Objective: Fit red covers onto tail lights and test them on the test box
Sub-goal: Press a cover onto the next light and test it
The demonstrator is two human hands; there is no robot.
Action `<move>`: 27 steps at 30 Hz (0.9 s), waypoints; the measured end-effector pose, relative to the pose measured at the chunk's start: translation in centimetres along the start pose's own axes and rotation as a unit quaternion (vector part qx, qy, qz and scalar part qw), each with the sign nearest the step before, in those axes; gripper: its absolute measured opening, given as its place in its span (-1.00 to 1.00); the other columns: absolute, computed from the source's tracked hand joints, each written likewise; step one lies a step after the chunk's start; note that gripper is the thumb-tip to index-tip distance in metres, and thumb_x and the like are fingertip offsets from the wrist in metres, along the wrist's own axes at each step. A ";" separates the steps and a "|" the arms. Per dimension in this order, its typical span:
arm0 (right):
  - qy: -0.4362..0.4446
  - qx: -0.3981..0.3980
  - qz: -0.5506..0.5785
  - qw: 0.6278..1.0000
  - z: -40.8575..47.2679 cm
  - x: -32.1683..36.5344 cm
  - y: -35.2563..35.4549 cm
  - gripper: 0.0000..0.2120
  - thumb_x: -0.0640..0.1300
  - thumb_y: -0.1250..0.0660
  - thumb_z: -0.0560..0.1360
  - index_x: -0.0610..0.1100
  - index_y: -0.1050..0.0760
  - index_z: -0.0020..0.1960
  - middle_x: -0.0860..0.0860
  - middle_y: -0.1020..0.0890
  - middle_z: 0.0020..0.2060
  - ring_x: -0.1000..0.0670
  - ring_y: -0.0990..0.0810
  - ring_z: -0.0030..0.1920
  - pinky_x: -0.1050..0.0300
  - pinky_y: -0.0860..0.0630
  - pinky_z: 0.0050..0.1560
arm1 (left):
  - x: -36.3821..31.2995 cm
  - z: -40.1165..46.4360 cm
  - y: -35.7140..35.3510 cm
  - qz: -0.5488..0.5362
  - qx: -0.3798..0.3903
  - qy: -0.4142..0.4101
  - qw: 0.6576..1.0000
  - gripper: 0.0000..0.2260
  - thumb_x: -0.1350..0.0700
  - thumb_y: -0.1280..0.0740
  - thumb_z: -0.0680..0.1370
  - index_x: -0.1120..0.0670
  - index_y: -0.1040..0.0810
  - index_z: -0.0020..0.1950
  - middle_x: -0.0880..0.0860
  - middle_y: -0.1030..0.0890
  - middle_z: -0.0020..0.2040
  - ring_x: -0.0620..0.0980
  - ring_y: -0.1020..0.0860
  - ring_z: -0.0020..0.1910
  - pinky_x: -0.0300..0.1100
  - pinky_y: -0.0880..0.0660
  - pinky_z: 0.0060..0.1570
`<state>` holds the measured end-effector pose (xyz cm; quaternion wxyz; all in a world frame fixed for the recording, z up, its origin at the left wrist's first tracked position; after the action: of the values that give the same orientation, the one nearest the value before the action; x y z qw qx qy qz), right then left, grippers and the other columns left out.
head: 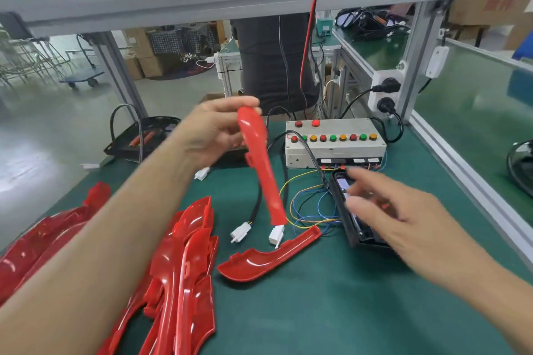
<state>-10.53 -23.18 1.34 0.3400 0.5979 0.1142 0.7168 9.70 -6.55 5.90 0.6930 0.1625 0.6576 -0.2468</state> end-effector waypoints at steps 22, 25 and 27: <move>-0.064 -0.052 -0.245 0.966 -1.3 -5.0 1.9 -0.65 0.14 -0.15 0.53 0.11 -0.39 0.28 0.03 -0.59 -0.34 -0.13 -0.52 -0.24 0.04 -0.45 -0.23 | 15.0 2.7 -13.1 0.257 0.045 0.249 0.933 -0.87 0.14 -0.28 0.56 0.21 -0.45 -0.04 0.14 -0.53 -0.30 0.03 -0.51 -0.47 -0.22 -0.47 -0.53; -0.042 -0.062 -0.270 0.960 -1.7 -4.6 1.5 -0.64 0.14 -0.13 0.53 0.10 -0.37 0.29 0.02 -0.56 -0.38 -0.15 -0.53 -0.26 0.04 -0.36 -0.31 | 15.7 2.2 -13.4 0.130 0.017 0.282 0.950 -0.94 0.23 -0.22 0.56 0.21 -0.45 -0.04 0.15 -0.58 -0.23 0.01 -0.57 -0.51 -0.21 -0.49 -0.54; -0.021 -0.072 -0.291 0.954 -2.0 -3.8 1.3 -0.59 0.13 -0.16 0.54 0.09 -0.37 0.37 -0.01 -0.57 -0.39 -0.16 -0.55 -0.28 0.04 -0.32 -0.33 | 15.9 1.5 -13.4 0.006 -0.008 0.312 0.950 -0.92 0.22 -0.20 0.56 0.19 -0.43 -0.13 0.12 -0.57 -0.36 0.01 -0.55 -0.58 -0.22 -0.50 -0.55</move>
<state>-12.67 -26.05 -1.44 0.5786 0.5274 0.2239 0.5805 3.65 -20.49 -8.43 0.4560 0.2298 0.8419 -0.1745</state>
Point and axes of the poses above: each hand's wrist, its own z-axis towards the middle knuckle, its own y-axis out of the back of the hand, x = y × z, the point moved 8 cm from there along z, towards the middle knuckle
